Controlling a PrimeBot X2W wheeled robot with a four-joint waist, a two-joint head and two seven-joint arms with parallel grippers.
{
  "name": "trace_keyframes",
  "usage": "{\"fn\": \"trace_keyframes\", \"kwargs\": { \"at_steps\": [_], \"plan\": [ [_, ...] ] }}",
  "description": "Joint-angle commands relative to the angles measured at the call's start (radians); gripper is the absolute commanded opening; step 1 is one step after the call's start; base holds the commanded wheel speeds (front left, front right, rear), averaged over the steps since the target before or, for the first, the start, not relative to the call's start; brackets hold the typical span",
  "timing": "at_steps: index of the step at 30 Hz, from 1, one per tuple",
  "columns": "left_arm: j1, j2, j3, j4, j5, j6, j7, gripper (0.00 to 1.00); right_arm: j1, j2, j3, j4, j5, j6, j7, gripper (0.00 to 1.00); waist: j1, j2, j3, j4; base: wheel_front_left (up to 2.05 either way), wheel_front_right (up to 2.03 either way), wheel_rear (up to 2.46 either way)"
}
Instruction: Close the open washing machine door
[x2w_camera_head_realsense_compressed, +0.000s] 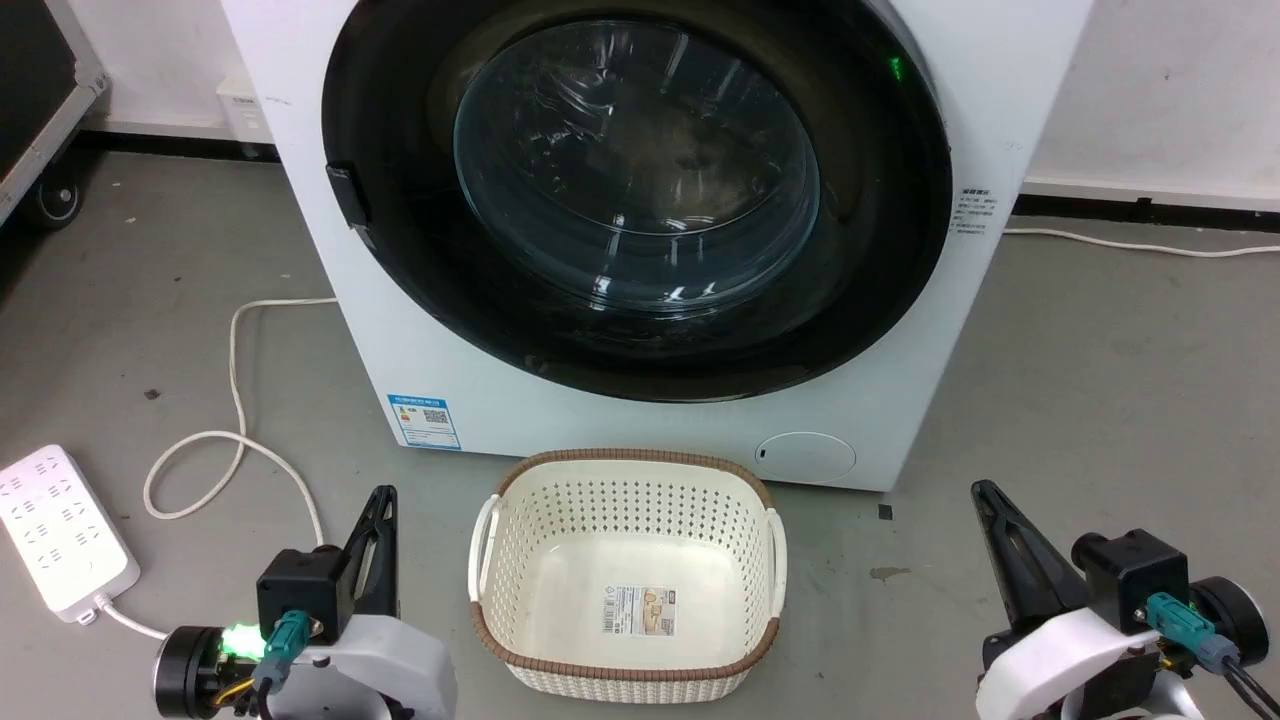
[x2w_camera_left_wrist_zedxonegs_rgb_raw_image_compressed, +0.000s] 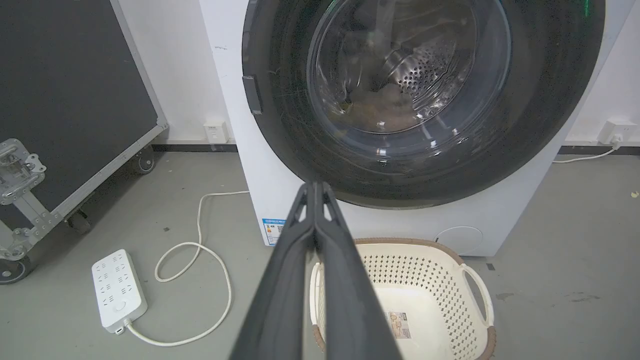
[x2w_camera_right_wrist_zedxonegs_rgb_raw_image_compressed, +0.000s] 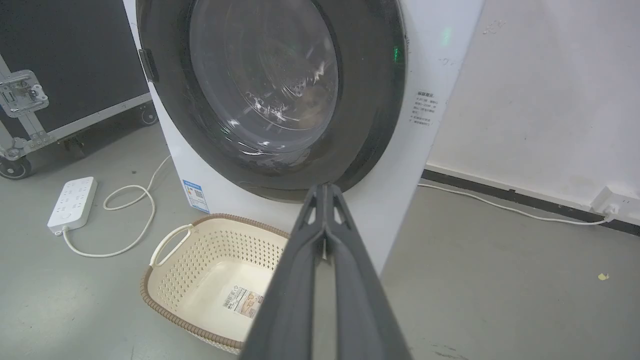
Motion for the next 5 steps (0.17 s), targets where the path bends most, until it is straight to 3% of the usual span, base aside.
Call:
{"fn": "trace_keyframes", "kwargs": {
  "at_steps": [1,5],
  "plan": [
    [0.015,0.000,0.002,-0.004,0.002,0.003,0.000,0.00,0.018,0.005,0.000,-0.006,-0.005,-0.001,0.000,0.00,0.0000,0.0000,0.000,0.000,0.00,0.00,0.00],
    [0.015,0.000,0.002,-0.004,0.002,0.003,0.000,0.00,0.018,0.005,0.000,-0.006,-0.005,-0.001,0.000,0.00,0.0000,0.0000,0.000,0.000,0.00,0.00,0.00]
  ]
}}
